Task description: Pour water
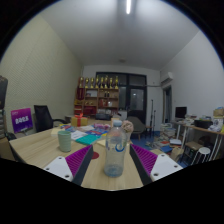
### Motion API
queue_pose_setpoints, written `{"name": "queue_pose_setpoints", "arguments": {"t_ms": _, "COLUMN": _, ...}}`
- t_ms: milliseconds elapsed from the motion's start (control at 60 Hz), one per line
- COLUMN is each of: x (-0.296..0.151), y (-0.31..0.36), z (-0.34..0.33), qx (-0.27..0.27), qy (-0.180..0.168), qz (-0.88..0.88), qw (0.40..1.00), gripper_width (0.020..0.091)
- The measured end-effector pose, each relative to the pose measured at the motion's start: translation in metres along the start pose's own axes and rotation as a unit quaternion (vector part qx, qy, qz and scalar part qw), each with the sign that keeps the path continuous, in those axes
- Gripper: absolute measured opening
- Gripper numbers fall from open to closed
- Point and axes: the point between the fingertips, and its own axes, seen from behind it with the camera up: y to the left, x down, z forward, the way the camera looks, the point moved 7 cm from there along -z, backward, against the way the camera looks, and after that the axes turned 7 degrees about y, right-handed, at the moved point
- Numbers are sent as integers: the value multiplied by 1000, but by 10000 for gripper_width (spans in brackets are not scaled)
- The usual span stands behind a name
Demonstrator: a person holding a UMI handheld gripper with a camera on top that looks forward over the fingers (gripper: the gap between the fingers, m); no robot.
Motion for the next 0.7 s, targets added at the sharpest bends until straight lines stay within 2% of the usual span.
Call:
{"name": "queue_pose_setpoints", "arguments": {"t_ms": 117, "x": 0, "y": -5, "z": 37, "qx": 42, "qy": 5, "qz": -15, "qw": 999, "gripper_width": 834}}
{"name": "queue_pose_setpoints", "arguments": {"t_ms": 267, "x": -3, "y": -10, "z": 85, "qx": 71, "qy": 13, "qz": -31, "qw": 997, "gripper_width": 836}}
{"name": "queue_pose_setpoints", "arguments": {"t_ms": 433, "x": -1, "y": 2, "z": 133, "qx": 61, "qy": 16, "qz": -8, "qw": 998, "gripper_width": 843}}
{"name": "queue_pose_setpoints", "arguments": {"t_ms": 483, "x": 6, "y": -4, "z": 142, "qx": 74, "qy": 16, "qz": -8, "qw": 997, "gripper_width": 625}}
{"name": "queue_pose_setpoints", "arguments": {"t_ms": 650, "x": 6, "y": -2, "z": 155, "qx": 63, "qy": -19, "qz": 9, "qw": 998, "gripper_width": 576}}
{"name": "queue_pose_setpoints", "arguments": {"t_ms": 700, "x": 7, "y": 1, "z": 159, "qx": 54, "qy": -20, "qz": 4, "qw": 998, "gripper_width": 552}}
